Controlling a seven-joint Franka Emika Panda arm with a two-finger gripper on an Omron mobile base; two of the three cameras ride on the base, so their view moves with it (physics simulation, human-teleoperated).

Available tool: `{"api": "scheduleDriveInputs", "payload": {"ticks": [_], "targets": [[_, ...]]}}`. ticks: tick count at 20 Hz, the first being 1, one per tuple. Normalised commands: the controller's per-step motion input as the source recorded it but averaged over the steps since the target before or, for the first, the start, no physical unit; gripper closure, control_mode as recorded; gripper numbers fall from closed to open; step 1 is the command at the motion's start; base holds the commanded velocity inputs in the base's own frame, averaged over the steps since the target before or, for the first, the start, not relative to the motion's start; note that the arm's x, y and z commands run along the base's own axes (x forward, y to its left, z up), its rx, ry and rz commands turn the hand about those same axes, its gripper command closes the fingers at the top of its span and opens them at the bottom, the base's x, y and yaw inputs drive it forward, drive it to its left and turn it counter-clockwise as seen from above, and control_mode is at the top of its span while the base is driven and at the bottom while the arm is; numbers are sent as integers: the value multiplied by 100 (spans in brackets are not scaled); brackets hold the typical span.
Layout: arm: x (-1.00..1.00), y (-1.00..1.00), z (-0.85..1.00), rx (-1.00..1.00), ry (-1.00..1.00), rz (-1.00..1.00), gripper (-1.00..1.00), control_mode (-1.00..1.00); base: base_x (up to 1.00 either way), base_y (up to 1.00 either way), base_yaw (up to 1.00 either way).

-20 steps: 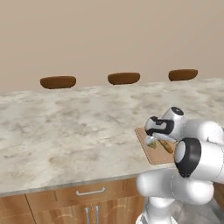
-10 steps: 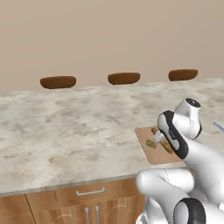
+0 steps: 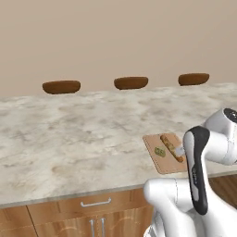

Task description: Retrieve the sausage and cheese from the fridge and place them on the cutting board on the counter.

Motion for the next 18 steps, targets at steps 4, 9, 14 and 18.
{"api": "scheduleDriveInputs", "payload": {"ticks": [4,9,14,18], "targets": [[-66,11,73,0,0,-11,-100,-100,0,0,0],[-10,8,13,-1,-1,-6,-100,-100,0,0,0],[0,0,0,0,0,0,-100,-100,0,0,0],[0,0,0,0,0,0,-100,100,0,0,0]]}}
